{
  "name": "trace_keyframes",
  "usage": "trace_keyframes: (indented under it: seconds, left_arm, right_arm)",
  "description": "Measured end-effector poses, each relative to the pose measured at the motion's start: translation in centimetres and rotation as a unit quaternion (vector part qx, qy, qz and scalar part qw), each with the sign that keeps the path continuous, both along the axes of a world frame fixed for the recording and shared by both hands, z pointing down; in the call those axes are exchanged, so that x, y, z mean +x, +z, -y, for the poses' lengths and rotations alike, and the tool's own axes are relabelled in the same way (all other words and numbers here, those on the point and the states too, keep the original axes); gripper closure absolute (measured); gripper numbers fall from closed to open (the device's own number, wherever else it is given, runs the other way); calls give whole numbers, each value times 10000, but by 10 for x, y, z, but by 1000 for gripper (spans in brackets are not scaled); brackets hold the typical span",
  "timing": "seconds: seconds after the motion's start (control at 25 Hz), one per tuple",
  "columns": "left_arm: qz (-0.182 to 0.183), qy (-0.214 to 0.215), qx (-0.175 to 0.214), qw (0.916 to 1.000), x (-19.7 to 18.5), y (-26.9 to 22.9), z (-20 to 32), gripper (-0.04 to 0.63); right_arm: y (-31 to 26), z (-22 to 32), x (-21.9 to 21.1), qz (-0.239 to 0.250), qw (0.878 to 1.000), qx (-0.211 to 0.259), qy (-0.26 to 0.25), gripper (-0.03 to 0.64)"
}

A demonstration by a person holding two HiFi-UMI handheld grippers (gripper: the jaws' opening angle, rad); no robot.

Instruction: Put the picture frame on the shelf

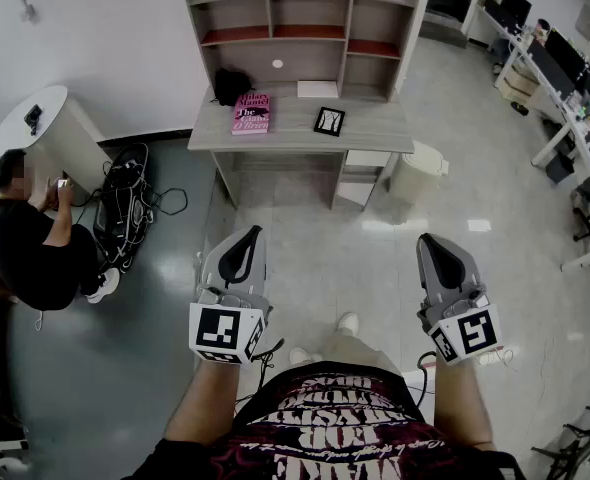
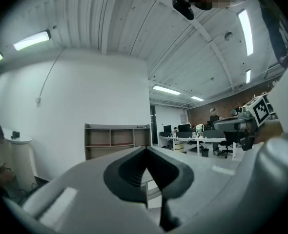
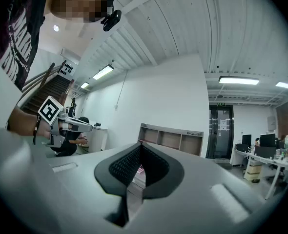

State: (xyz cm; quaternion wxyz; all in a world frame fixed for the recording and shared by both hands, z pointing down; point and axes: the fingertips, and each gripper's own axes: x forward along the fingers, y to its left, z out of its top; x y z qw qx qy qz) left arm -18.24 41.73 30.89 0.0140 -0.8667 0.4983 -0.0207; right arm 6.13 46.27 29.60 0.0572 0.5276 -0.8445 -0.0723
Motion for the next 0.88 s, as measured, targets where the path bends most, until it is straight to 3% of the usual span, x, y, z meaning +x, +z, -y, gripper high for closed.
trace_keyframes:
  seconds: [0.52, 0.72, 0.88]
  left_arm:
    - [-139, -84, -254, 9995, -6, 21, 15, 594]
    - [-381, 32, -463, 9982, 5, 29, 45, 594]
    - [-169, 87, -347, 9992, 15, 24, 73, 595]
  right_arm:
    - [16, 13, -9, 81, 9990, -296, -336, 594]
    - [32, 34, 3, 294, 9977, -527, -318, 594]
    - [44, 59, 7, 441, 9960, -675, -376, 594]
